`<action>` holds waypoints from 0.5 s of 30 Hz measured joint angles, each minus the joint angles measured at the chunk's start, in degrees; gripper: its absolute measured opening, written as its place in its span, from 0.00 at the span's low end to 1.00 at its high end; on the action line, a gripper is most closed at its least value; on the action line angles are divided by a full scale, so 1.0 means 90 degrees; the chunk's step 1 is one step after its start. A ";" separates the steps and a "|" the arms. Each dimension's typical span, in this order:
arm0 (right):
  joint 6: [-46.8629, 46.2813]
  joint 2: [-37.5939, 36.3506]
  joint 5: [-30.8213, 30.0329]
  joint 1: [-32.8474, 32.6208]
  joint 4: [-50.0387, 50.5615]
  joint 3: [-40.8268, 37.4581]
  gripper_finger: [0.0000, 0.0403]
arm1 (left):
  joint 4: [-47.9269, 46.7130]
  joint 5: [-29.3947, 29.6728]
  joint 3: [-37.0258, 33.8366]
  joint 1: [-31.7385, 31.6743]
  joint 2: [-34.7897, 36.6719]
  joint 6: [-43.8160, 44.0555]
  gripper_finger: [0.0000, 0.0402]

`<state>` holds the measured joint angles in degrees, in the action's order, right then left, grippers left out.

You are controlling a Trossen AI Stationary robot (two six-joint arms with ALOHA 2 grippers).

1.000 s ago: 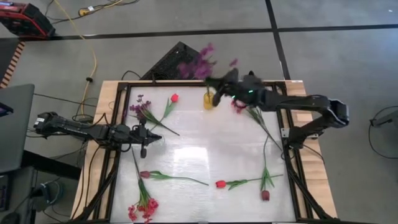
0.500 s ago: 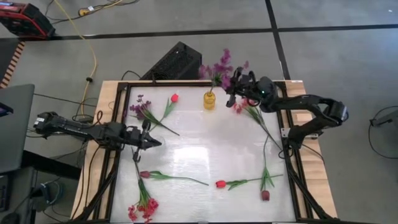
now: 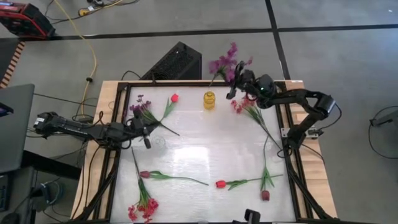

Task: Sort flowers into vase by color
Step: Put the right violet flowers into the yellow vase

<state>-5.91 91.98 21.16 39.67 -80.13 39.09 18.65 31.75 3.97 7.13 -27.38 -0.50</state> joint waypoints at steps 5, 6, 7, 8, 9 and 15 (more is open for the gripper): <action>-0.0180 -0.0052 0.0313 0.0142 0.0360 -0.0007 0.06 | 0.0012 0.0010 0.0000 0.0003 0.0000 -0.0214 0.00; -0.0180 -0.0058 0.0326 0.0133 0.0365 -0.0007 0.06 | 0.0012 0.0012 0.0000 0.0003 0.0000 -0.0224 0.00; -0.0180 -0.0046 0.0342 0.0110 0.0375 -0.0007 0.06 | 0.0012 0.0015 0.0000 0.0003 0.0000 -0.0228 0.00; -0.0180 -0.0009 0.0343 0.0068 0.0371 -0.0007 0.06 | 0.0013 0.0027 0.0000 0.0003 0.0000 -0.0228 0.00; -0.0180 0.0016 0.0346 0.0033 0.0412 -0.0007 0.06 | 0.0012 0.0034 0.0000 0.0003 0.0000 -0.0228 0.00; -0.0008 0.0017 0.0340 -0.0158 0.0594 -0.0010 0.06 | 0.0011 0.0049 0.0001 0.0003 0.0000 -0.0230 0.00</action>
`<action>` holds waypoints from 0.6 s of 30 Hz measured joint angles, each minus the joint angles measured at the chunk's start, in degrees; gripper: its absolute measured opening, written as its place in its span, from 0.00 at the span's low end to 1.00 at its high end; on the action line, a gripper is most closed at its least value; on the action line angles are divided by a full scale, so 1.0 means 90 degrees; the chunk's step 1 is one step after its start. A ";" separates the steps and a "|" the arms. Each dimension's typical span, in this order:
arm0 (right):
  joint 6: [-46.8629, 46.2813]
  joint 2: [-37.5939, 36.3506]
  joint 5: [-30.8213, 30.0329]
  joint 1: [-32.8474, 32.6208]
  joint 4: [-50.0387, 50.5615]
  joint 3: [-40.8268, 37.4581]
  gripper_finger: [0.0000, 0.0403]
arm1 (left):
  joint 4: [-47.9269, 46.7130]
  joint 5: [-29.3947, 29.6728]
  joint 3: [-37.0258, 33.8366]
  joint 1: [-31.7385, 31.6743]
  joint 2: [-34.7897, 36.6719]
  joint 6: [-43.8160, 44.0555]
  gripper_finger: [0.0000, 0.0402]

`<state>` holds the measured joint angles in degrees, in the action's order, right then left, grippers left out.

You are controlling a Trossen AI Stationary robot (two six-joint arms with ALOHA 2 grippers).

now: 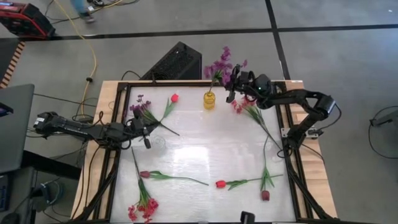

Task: Sort flowers into vase by color
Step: Put the right violet flowers into the yellow vase

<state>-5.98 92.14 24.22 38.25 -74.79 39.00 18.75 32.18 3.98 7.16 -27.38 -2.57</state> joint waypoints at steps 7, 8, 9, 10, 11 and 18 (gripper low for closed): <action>0.0214 0.0000 -0.0133 -0.0025 0.0451 0.0000 0.08 | -0.0001 -0.0002 0.0001 0.0000 0.0000 0.0005 0.00; 0.0216 0.0000 -0.0207 -0.0025 0.0533 0.0000 0.08 | -0.0001 -0.0004 0.0001 -0.0001 0.0000 0.0007 0.00; 0.0214 0.0000 -0.0232 -0.0025 0.0616 0.0000 0.08 | -0.0001 -0.0003 0.0004 0.0000 0.0000 0.0012 0.00; 0.0214 0.0000 -0.0242 -0.0025 0.0698 0.0000 0.09 | 0.0000 -0.0002 0.0004 0.0000 0.0000 0.0027 0.00; 0.0215 0.0000 -0.0264 -0.0025 0.0787 0.0000 0.09 | -0.0001 -0.0003 0.0004 0.0000 0.0000 0.0029 0.00; 0.0211 0.0000 -0.0568 -0.0025 0.1196 0.0000 0.17 | -0.0001 -0.0007 0.0006 0.0000 0.0000 0.0046 0.00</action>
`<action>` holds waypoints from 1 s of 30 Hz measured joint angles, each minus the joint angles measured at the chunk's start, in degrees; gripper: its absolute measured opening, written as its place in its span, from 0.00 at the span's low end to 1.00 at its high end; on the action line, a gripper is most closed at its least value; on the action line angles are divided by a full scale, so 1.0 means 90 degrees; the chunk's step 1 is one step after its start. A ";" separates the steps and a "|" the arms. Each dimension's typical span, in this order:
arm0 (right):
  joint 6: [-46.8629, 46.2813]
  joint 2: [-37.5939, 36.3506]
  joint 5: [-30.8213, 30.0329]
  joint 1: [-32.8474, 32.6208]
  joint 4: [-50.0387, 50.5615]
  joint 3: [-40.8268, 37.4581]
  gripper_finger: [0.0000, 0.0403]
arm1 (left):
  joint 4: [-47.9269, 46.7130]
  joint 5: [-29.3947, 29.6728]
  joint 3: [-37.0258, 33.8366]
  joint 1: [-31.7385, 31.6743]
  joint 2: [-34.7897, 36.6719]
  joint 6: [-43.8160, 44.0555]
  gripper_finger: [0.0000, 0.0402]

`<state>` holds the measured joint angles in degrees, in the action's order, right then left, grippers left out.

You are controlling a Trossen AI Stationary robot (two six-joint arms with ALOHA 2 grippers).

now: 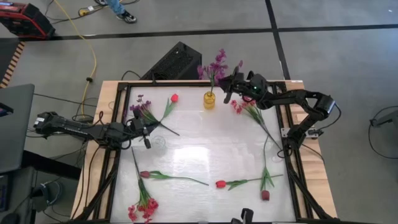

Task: Sort flowers into vase by color
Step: Put the right violet flowers into the yellow vase

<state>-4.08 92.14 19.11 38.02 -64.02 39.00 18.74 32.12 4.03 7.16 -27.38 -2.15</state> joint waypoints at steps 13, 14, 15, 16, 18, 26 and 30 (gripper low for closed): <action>0.0651 -0.0096 0.0197 -0.0092 0.3977 0.1193 0.56 | -0.0003 -0.0007 0.0000 -0.0002 0.0002 0.0047 0.00; 0.1007 -0.0149 0.0196 -0.0107 0.4531 0.1351 0.58 | -0.0005 -0.0010 0.0000 0.0000 0.0002 0.0049 0.00; 0.1341 -0.0204 0.0194 -0.0107 0.5123 0.1518 0.60 | -0.0007 -0.0027 0.0000 -0.0002 0.0002 0.0048 0.00; 0.1602 -0.0234 0.0193 -0.0107 0.5662 0.1705 0.62 | -0.0007 -0.0043 0.0000 -0.0002 0.0002 0.0046 0.00; 0.1779 -0.0283 0.0190 -0.0107 0.6556 0.2056 0.64 | -0.0012 -0.0095 0.0000 -0.0001 0.0002 0.0049 0.00; 0.1800 -0.0289 0.0192 -0.0143 0.9937 0.3707 0.65 | -0.0010 -0.0202 0.0002 -0.0002 0.0002 0.0056 0.00; 0.1840 -0.0290 0.0197 -0.0231 1.1406 0.4535 0.65 | -0.0010 -0.0202 0.0002 -0.0002 0.0001 0.0063 0.00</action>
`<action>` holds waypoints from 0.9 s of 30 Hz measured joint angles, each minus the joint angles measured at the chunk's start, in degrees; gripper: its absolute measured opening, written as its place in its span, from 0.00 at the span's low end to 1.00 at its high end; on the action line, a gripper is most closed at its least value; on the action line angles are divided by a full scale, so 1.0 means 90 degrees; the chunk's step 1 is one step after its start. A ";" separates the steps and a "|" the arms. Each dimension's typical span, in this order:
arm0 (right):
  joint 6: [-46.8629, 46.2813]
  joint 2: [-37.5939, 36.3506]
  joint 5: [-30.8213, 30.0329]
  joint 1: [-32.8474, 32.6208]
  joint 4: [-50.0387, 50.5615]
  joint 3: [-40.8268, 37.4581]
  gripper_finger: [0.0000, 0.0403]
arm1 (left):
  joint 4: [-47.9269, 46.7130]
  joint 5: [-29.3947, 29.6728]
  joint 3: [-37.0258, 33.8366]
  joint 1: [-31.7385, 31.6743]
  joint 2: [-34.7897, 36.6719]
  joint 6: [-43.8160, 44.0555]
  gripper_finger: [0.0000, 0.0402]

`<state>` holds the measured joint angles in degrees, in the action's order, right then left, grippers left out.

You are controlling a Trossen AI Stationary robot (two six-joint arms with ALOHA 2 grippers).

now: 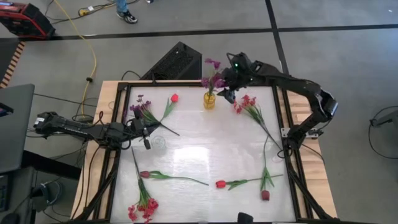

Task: Sort flowers into vase by color
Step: Put the right violet flowers into the yellow vase, then put the violet flowers into the yellow vase

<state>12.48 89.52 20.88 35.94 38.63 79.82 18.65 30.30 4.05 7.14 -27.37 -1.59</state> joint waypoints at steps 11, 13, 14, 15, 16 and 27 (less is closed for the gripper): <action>0.0169 -0.0006 -0.0012 -0.1296 0.1993 0.1113 0.65 | 0.0006 -0.0002 0.0000 0.0001 0.0000 0.0108 0.00; 0.0169 -0.0006 -0.0034 -0.1680 0.1995 0.1128 0.65 | 0.0005 0.0000 0.0000 0.0000 -0.0001 0.0160 0.00; 0.0170 -0.0006 -0.0091 -0.1894 0.1999 0.1128 0.65 | 0.0007 -0.0002 0.0000 0.0000 0.0001 0.0190 0.00; 0.0170 -0.0004 -0.0188 -0.2101 0.1998 0.1128 0.65 | 0.0007 -0.0005 0.0000 0.0000 0.0001 0.0201 0.00; 0.0171 -0.0001 -0.0294 -0.2311 0.1995 0.1128 0.65 | 0.0007 -0.0039 0.0000 0.0000 0.0001 0.0202 0.00; 0.0169 0.0003 -0.1349 -0.4272 0.1058 0.1128 0.65 | 0.0057 -0.0819 0.0000 0.0002 0.0000 0.0414 0.00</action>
<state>14.01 89.55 8.74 -2.51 48.15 89.97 19.17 22.94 4.05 7.16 -27.37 2.14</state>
